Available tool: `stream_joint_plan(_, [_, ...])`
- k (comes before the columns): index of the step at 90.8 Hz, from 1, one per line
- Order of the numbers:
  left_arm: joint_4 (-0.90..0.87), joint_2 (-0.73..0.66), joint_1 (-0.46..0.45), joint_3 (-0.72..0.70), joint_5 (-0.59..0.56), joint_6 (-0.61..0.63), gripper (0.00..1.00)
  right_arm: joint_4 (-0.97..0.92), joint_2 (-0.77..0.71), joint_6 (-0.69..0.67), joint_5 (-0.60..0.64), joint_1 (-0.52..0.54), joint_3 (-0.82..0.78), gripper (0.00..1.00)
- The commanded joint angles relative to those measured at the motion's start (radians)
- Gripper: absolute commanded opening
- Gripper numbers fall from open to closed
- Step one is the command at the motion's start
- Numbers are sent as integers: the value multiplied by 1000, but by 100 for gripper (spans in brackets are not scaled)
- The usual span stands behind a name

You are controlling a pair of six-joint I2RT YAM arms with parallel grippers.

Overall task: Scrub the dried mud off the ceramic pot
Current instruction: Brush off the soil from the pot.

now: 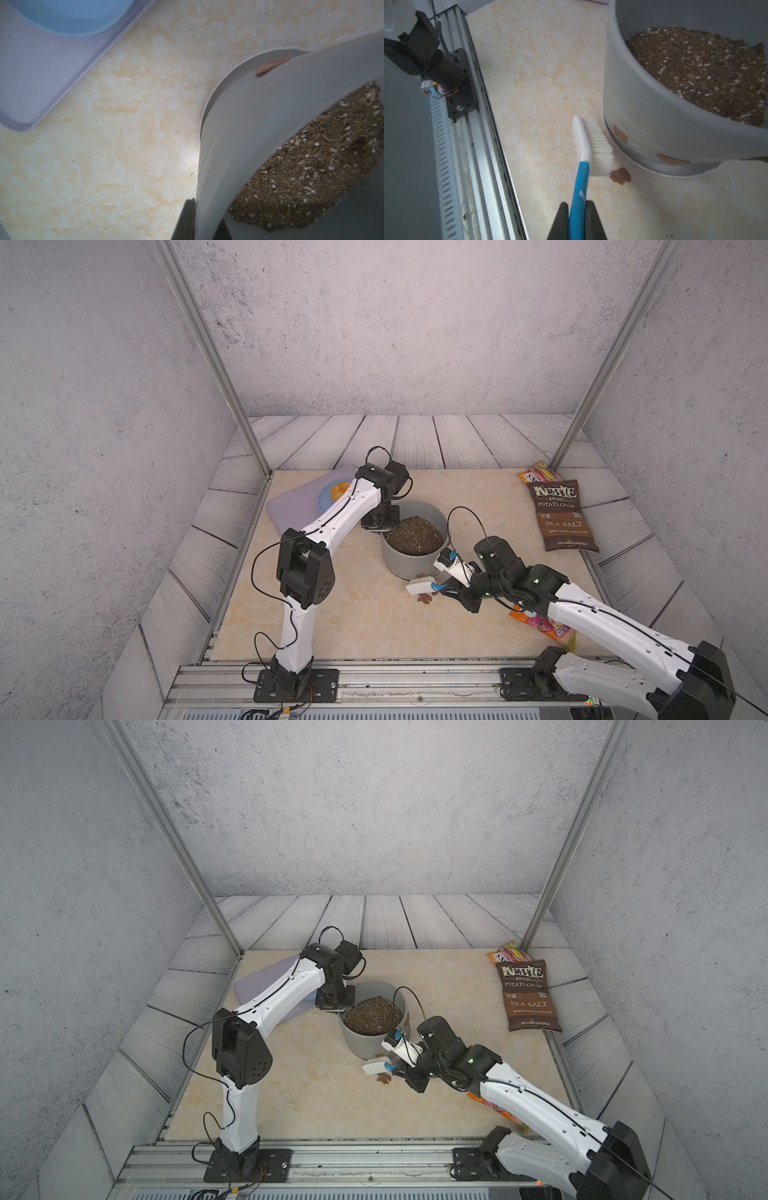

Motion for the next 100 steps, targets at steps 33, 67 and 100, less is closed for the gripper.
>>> stream_joint_plan(33, [0, 53, 3, -29, -16, 123, 0, 74, 104, -75, 87, 8, 95, 0])
stream_joint_plan(67, [8, 53, 3, -36, -6, 187, 0, 112, 172, -135, 131, -96, 65, 0])
stream_joint_plan(100, [16, 63, 3, -38, 0, 225, 0, 55, 132, -131, 139, -116, 2, 0])
